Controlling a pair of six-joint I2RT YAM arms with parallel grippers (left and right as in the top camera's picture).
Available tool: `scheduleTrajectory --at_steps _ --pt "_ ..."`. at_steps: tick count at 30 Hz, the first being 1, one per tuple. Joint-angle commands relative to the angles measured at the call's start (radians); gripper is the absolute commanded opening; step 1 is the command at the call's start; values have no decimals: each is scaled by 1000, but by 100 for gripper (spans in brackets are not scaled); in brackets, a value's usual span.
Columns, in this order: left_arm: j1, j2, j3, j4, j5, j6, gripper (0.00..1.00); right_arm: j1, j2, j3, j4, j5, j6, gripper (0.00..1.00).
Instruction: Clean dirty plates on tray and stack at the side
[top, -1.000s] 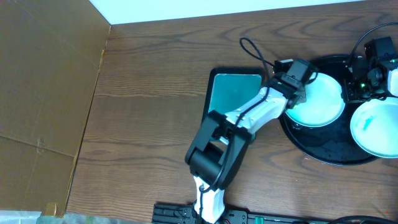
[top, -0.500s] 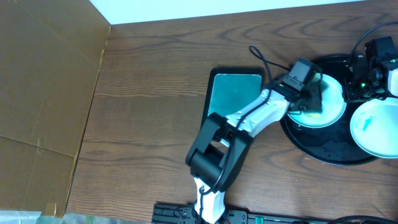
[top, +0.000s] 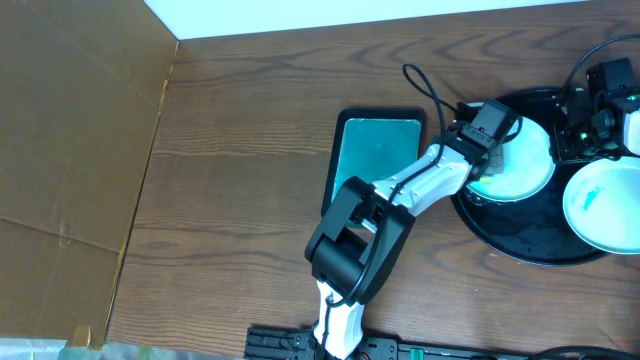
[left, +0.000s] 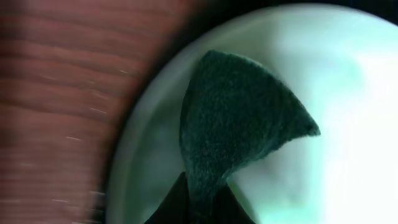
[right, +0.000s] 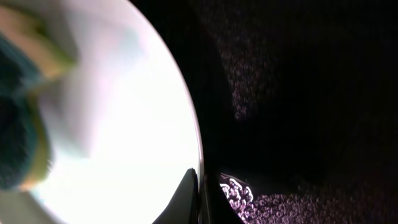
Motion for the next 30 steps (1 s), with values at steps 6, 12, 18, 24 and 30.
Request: scheduleTrajectory --at_steps 6,12,18,24,30 --pt "105 -225 -18 -46 -171 31 7 4 -48 3 14 174 -37 1" --pt "182 -398 -18 -124 -167 24 7 55 -167 3 14 348 -119 1" --pt "293 -471 -18 -236 -167 25 7 159 -301 3 32 632 -264 1" --pt "409 -467 -19 -365 -167 24 7 317 -394 3 122 1051 -452 1" --pt "518 -467 -29 -412 -163 -37 7 489 -432 3 287 1332 -800 1"
